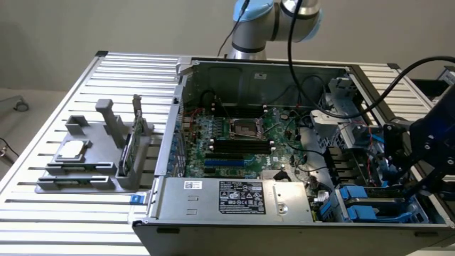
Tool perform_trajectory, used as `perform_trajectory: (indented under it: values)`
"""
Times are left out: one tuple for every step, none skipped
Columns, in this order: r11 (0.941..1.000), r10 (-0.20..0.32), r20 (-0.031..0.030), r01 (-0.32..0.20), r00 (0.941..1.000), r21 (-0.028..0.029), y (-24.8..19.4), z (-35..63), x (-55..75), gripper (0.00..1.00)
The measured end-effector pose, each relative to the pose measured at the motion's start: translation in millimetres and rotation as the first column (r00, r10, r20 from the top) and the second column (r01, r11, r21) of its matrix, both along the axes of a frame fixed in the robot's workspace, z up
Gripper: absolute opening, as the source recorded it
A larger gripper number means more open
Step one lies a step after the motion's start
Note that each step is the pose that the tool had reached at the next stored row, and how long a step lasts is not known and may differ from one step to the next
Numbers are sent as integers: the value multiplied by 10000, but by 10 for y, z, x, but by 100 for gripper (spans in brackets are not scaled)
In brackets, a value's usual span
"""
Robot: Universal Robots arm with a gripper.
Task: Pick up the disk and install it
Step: 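Insert the first disk wire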
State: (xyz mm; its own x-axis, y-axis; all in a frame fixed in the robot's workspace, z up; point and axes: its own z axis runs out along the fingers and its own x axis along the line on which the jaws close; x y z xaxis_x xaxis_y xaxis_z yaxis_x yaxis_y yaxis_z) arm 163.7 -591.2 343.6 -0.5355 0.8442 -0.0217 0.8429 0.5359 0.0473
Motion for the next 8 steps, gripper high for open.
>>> perform_trajectory:
  values:
    - [10000, -94, 0, 94, 10000, 24, 0, -4, 4, 31]
    - [9998, -195, -1, 195, 9998, 53, 0, -9, 7, 31]
    - [9995, -295, -1, 295, 9996, 80, 0, -15, 10, 31]
    - [9992, -396, -2, 396, 9992, 108, 0, -19, 15, 31]
    - [9987, -489, -3, 489, 9988, 134, 0, -24, 17, 31]
    - [9982, -577, -4, 577, 9983, 161, 0, -27, 20, 31]
    - [9977, -650, -6, 650, 9979, 188, 0, -31, 22, 31]
    - [9972, -713, -8, 713, 9975, 211, 1, -34, 24, 31]
